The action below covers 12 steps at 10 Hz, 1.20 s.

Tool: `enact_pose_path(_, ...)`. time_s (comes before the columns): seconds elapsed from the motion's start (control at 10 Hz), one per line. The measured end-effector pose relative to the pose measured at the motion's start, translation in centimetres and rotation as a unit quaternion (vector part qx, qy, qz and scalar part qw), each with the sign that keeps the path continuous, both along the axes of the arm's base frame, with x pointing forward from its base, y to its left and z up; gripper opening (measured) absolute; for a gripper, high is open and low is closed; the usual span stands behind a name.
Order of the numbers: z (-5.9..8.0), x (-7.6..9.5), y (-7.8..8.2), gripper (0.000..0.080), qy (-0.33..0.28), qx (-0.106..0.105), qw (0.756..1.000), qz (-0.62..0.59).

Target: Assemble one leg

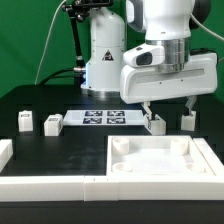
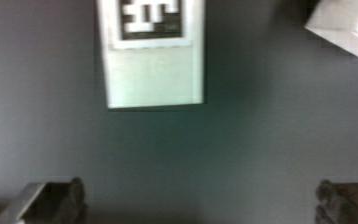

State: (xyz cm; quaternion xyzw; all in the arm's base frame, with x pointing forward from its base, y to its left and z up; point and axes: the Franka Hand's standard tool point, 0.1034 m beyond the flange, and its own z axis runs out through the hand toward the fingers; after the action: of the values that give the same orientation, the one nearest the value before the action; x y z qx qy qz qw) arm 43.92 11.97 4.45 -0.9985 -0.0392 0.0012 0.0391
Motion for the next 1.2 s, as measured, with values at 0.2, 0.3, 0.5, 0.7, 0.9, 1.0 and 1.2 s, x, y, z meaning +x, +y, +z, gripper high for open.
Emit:
enact_pose_path(0.2, 0.0, -0.1, 0.2, 0.0649, 0.008, 0.005, 0.996, -0.084)
enact_pose_path(0.3, 0.0, -0.2, 0.4, 0.0649, 0.013, 0.008, 0.992, -0.124)
enact_pose_path(0.5, -1.1, -3.3, 2.0, 0.0649, 0.022, 0.015, 0.955, -0.297)
enact_pose_path(0.7, -1.1, -4.2, 3.6, 0.0649, 0.026, 0.015, 0.953, -0.301)
enact_pose_path(0.9, -0.3, -4.9, 4.1, 0.0649, 0.025, 0.017, 0.958, -0.285)
enact_pose_path(1.0, 0.0, -4.9, 4.0, 0.0649, 0.027, 0.016, 0.962, -0.273)
enact_pose_path(1.2, -0.4, -5.3, 3.5, 0.0649, 0.051, 0.011, 0.966, -0.253)
